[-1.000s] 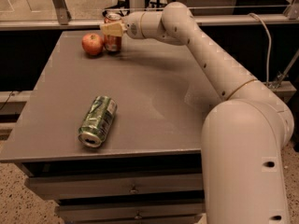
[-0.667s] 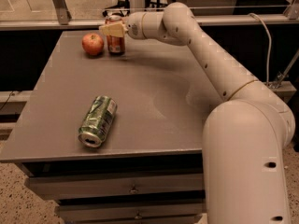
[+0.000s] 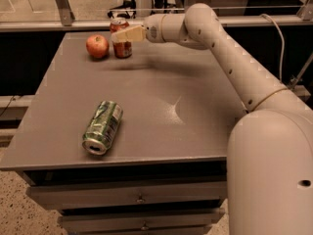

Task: Move coke can near apple

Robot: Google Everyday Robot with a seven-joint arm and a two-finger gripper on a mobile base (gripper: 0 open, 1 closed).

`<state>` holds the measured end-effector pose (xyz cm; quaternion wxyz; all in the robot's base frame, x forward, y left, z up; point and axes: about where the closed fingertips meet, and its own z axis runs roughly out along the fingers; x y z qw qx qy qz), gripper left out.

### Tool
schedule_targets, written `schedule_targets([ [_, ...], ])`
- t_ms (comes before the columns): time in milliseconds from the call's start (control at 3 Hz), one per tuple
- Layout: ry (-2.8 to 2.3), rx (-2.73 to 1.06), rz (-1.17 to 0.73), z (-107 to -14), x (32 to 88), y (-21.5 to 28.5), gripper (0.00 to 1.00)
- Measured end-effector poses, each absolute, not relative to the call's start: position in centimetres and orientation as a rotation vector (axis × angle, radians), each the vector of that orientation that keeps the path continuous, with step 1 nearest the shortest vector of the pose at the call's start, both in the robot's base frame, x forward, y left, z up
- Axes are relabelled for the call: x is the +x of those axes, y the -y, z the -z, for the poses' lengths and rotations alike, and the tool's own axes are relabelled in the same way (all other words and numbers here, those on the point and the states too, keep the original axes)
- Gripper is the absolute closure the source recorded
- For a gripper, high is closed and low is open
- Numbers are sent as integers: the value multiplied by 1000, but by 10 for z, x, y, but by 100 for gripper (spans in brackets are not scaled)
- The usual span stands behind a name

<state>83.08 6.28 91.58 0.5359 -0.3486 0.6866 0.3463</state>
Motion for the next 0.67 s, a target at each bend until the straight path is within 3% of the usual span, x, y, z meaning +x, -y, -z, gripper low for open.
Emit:
schedule_targets([
  [333, -1653, -784, -801, -915, 826, -13, 0],
  [667, -1655, -778, -797, -915, 826, -7, 0],
])
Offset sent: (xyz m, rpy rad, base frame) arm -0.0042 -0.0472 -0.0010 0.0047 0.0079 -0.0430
